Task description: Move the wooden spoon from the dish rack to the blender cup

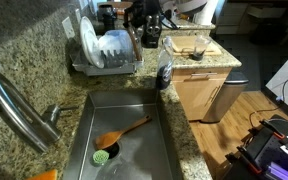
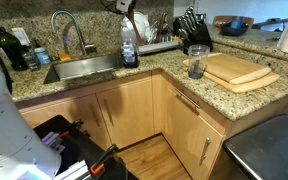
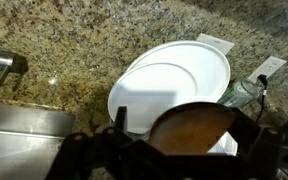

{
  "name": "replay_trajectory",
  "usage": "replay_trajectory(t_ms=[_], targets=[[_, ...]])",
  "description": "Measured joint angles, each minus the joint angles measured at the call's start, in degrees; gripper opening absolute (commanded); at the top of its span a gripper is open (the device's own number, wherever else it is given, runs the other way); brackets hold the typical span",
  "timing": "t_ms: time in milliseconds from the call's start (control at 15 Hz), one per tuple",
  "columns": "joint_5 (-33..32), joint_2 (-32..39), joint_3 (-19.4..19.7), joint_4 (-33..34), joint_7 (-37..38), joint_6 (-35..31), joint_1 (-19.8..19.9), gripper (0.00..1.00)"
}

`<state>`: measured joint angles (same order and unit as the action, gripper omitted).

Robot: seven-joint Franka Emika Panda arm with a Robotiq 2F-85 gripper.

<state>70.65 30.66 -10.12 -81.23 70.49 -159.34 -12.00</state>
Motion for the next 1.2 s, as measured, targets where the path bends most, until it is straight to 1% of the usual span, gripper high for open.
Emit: replay_trajectory(t_ms=[267,333,400,667,1200], targets=[[-0.1,0.0,0.0,0.0,0.0,-0.1,0.0,1.00],[-0.1,0.0,0.0,0.0,0.0,-0.1,-0.1,0.75],[-0.1,0.0,0.0,0.0,0.0,-0.1,-0.1,0.74],[0.0,0.0,0.3,0.4,0.0,-0.5,0.0,0.47],[0.1,0.0,0.4,0.5,0.6,-0.5,0.0,0.47]])
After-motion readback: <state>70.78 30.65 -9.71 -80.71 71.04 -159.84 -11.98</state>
